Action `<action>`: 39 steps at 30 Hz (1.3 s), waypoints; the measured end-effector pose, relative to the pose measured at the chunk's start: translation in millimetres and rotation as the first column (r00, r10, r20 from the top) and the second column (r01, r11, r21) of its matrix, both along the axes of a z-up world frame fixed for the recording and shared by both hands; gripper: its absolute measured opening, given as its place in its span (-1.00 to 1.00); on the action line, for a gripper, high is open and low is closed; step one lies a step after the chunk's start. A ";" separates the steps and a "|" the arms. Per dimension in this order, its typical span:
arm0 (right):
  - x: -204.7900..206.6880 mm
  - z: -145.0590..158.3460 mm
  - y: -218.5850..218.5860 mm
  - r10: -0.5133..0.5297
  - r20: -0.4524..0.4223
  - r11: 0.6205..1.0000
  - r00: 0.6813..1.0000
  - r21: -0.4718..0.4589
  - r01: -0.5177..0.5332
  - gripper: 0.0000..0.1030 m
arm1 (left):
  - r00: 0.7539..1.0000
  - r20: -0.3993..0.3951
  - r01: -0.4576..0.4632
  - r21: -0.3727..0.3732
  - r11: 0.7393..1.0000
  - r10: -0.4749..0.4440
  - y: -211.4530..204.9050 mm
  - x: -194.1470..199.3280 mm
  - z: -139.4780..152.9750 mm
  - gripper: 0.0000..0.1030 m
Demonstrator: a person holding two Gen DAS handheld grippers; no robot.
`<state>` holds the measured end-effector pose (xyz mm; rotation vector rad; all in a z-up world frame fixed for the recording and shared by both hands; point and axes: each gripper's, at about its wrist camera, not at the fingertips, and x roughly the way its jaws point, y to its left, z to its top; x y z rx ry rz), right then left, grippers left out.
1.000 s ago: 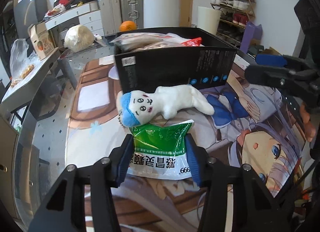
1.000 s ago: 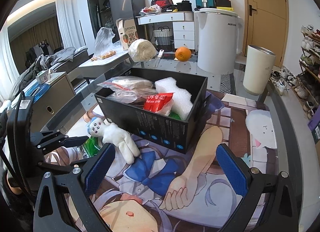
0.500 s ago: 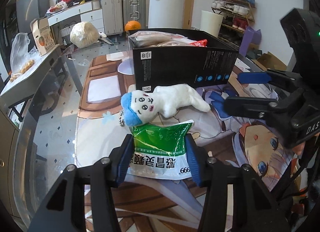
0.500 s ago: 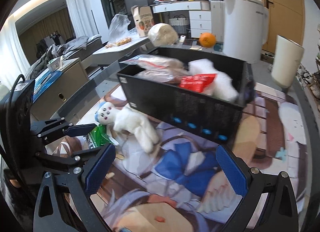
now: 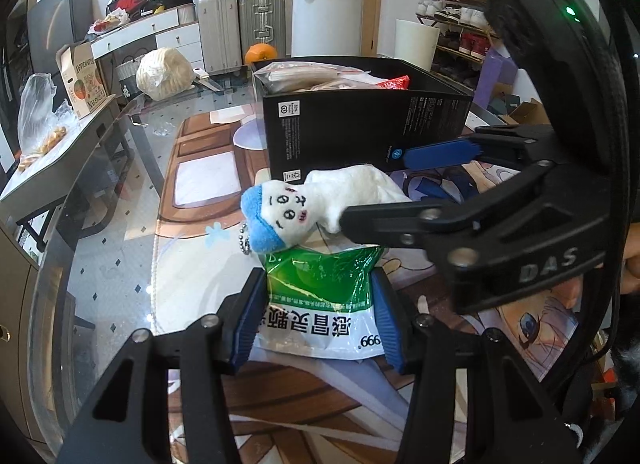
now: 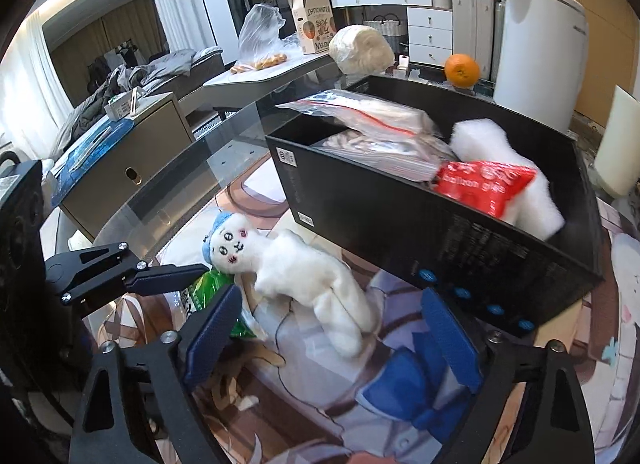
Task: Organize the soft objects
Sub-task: 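Grasp the white plush doll with the right gripper while the left holds the green packet, then lift the plush doll and green packet and carry them over the black box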
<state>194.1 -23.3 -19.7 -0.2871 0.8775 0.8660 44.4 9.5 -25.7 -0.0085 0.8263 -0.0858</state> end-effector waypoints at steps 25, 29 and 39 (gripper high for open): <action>-11.8 -1.0 -11.2 0.018 0.074 1.000 0.997 -0.025 -0.016 -0.02 | 1.000 0.011 0.003 0.009 1.000 -0.003 -1.2 -3.6 -1.1 0.00; -13.7 0.9 -28.9 -0.010 0.093 1.000 0.996 -0.025 0.013 -0.03 | 1.000 0.015 0.002 0.014 1.000 -0.002 -1.8 -2.3 -1.5 0.01; -17.7 3.1 -63.8 -0.057 0.090 0.998 0.994 0.012 0.056 -0.05 | 1.000 0.024 0.003 -0.011 1.000 -0.002 0.7 -1.2 -1.6 0.01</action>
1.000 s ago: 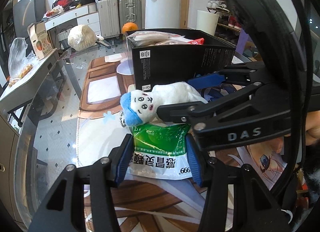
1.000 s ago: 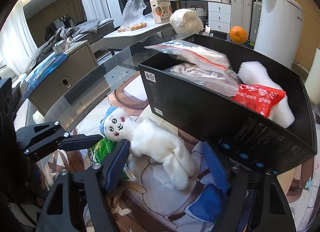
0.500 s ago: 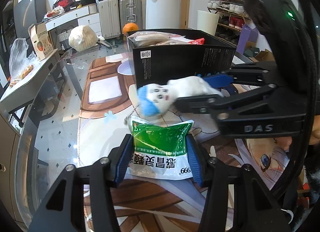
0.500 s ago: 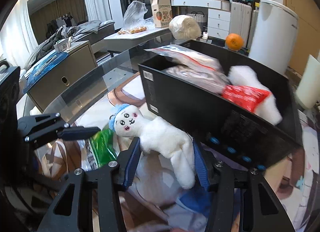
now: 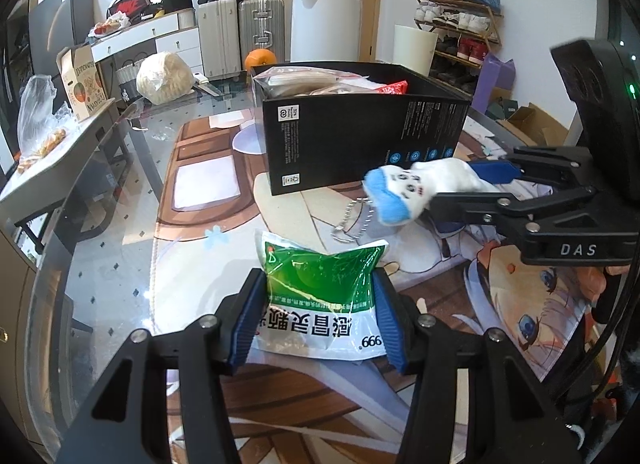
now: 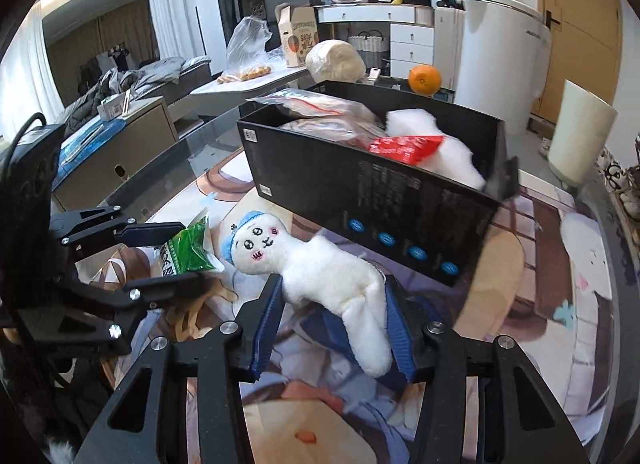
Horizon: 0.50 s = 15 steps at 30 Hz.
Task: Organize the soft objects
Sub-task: 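Lift the plush doll and green packet and carry them over the black box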
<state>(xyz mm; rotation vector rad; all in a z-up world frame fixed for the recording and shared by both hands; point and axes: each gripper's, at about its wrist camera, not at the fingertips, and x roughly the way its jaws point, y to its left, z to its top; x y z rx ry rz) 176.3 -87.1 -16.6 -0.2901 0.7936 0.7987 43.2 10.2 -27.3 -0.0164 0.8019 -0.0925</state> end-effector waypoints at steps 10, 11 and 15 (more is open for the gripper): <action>-8.2 5.4 -28.8 -0.033 0.032 0.998 0.999 0.057 0.031 -0.05 | 0.998 0.043 -0.039 -0.017 0.999 0.040 4.8 0.0 5.5 0.01; -9.3 7.7 -31.2 -0.041 0.040 0.997 0.998 0.063 0.039 -0.05 | 0.998 0.052 -0.043 -0.012 0.999 0.044 4.2 -1.2 6.9 0.01; -13.6 19.7 -39.9 -0.055 0.064 0.994 0.996 0.094 0.049 -0.05 | 0.994 0.091 -0.059 -0.023 0.998 0.061 7.2 -4.6 15.6 0.01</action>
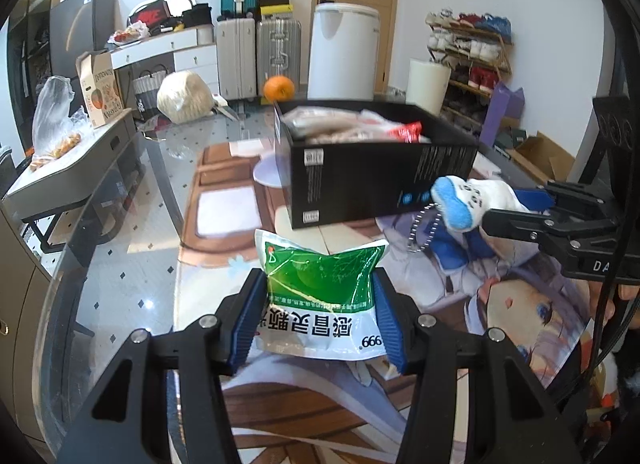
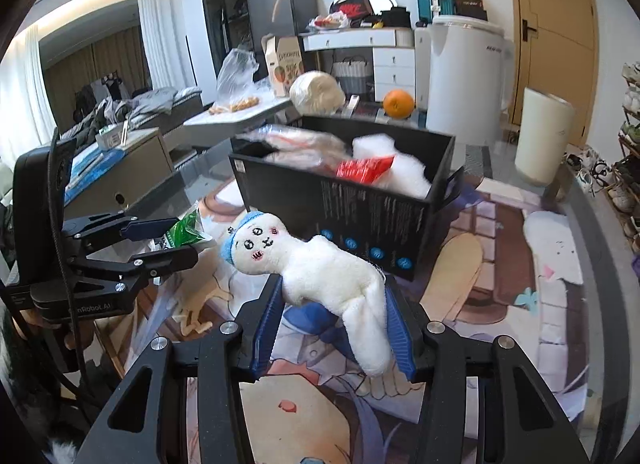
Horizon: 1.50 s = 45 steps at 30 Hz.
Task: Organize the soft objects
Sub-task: 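Lift the plush doll and green packet and carry them over the black box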
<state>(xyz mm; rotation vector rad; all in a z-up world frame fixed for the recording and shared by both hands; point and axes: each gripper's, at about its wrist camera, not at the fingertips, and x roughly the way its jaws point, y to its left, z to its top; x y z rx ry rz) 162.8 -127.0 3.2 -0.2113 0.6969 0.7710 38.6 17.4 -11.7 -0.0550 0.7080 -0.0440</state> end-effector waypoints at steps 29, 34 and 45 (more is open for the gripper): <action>21.6 65.1 -19.7 -0.152 0.132 0.980 0.980 0.146 0.133 -0.05 | 0.981 0.195 -0.017 0.024 1.000 0.012 3.7 28.7 62.3 0.01; 32.7 68.6 -10.6 -0.171 0.136 0.978 0.976 0.147 0.151 -0.05 | 0.979 0.205 -0.013 0.032 0.999 0.006 1.3 42.5 66.1 0.01; 74.8 50.6 19.1 -0.206 0.079 0.974 0.975 0.112 0.196 -0.05 | 0.979 0.205 -0.020 0.039 0.999 0.012 11.3 62.2 65.8 0.01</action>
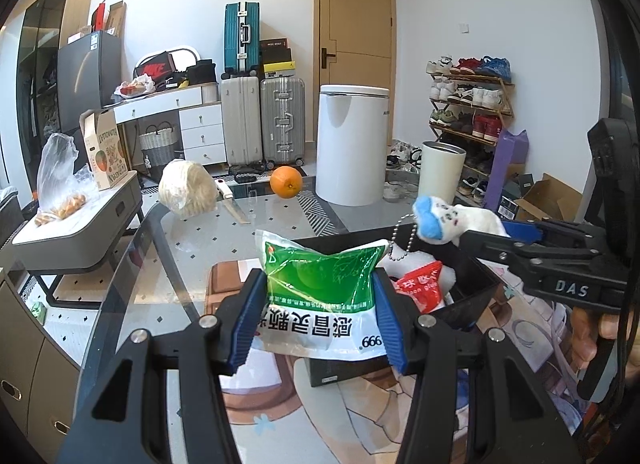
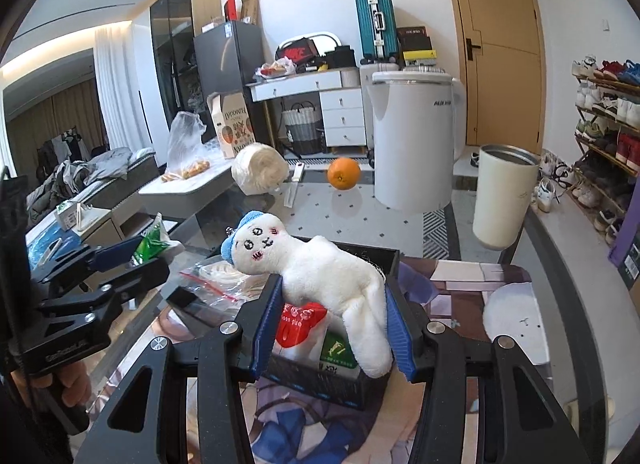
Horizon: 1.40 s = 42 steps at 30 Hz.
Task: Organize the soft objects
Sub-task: 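Lift the plush doll and green packet and carry them over the black box, then lower the plush doll into the box and open the right gripper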
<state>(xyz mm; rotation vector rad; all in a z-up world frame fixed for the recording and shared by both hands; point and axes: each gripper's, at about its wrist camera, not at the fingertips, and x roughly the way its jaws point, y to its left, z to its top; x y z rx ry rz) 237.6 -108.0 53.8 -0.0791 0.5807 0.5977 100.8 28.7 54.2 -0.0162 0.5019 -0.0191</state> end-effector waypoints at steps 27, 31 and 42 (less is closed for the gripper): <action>62.1 -35.2 59.3 0.089 -0.090 0.958 0.992 -0.266 -0.110 -0.01 | 1.000 -0.003 -0.001 0.009 1.000 0.001 2.8 10.8 -7.5 0.01; 55.6 -28.0 52.8 0.099 -0.078 0.957 0.992 -0.266 -0.116 0.36 | 1.000 -0.003 0.001 0.013 1.000 -0.001 2.5 11.7 -5.6 0.02; 29.5 -5.9 19.1 0.094 -0.003 0.975 0.996 -0.204 -0.093 0.71 | 1.000 0.007 0.026 0.021 0.999 -0.026 -9.0 16.7 -0.3 0.04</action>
